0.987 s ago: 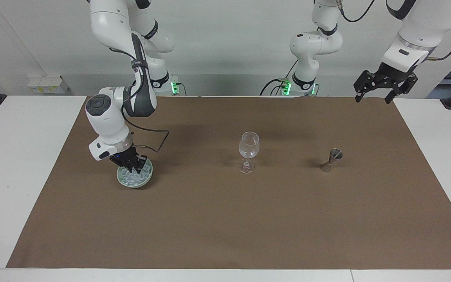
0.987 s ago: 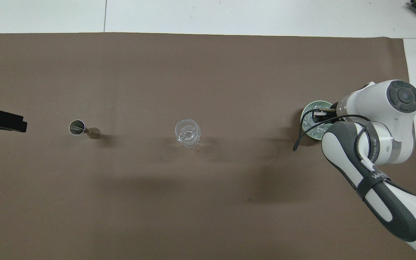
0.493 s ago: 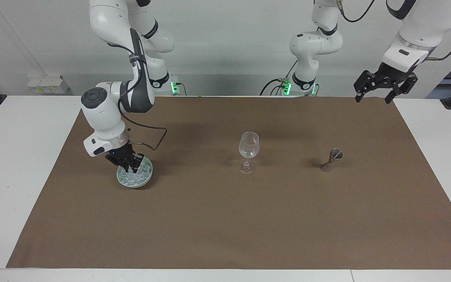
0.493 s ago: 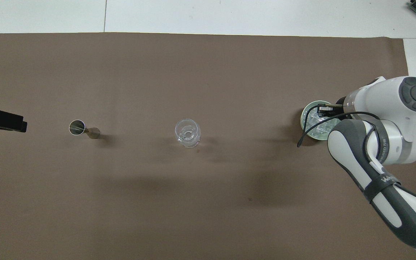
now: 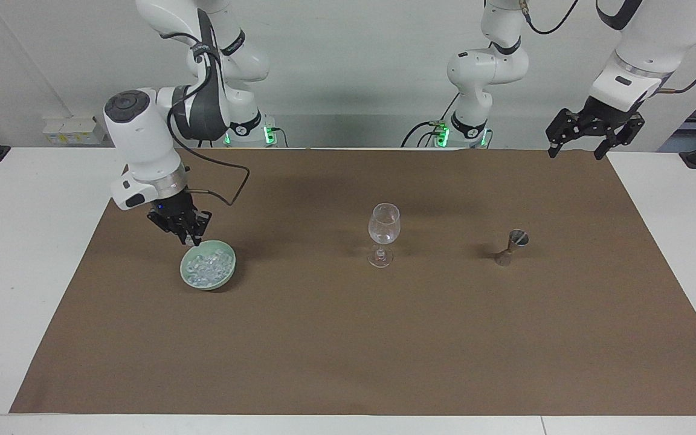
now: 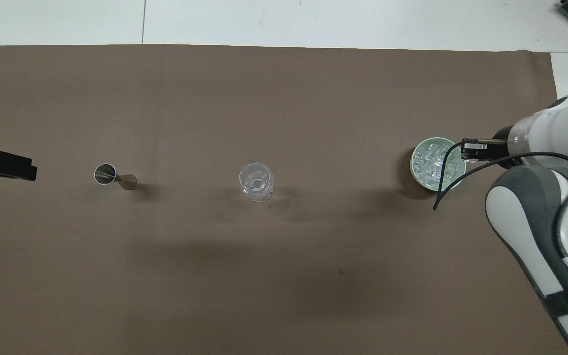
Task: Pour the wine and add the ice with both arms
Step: 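Carry the ice tin with the right gripper over the clear glass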
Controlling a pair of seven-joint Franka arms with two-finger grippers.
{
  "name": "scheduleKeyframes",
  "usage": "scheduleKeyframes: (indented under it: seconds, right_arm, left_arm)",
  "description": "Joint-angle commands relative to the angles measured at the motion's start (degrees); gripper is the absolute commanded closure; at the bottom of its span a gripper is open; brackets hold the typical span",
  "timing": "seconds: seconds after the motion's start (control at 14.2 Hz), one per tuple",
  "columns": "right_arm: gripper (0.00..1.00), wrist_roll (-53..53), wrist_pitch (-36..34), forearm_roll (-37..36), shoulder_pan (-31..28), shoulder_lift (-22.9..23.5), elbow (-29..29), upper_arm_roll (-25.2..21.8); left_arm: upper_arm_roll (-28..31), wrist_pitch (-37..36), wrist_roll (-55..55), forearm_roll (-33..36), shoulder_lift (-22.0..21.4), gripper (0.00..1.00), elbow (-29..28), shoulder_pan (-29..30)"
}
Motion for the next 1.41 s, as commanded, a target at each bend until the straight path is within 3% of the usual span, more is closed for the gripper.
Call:
scheduleKeyframes:
  seconds: [0.0, 0.42, 0.99, 1.34]
  right_arm:
    - [1.0, 0.44, -4.15, -0.17, -0.95, -4.76, -0.01, 0.63]
    - [1.0, 0.0, -15.59, 0.36, -1.04, -7.15, 7.28, 0.02]
    - [1.0, 0.52, -15.51, 0.45, 0.1, -6.37, 9.04, 0.72]
    - [1.0, 1.31, -15.95, 0.62, 1.77, -3.81, 13.62, 5.81]
  left_arm:
    - [0.32, -0.63, 0.46, 0.56, -0.74, 0.0, -0.16, -0.16]
    - [0.32, -0.63, 0.46, 0.56, -0.74, 0.0, -0.16, -0.16]
    - [0.32, -0.63, 0.46, 0.56, -0.74, 0.0, -0.16, -0.16]
    - [0.32, -0.63, 0.46, 0.56, -0.74, 0.0, -0.16, -0.16]
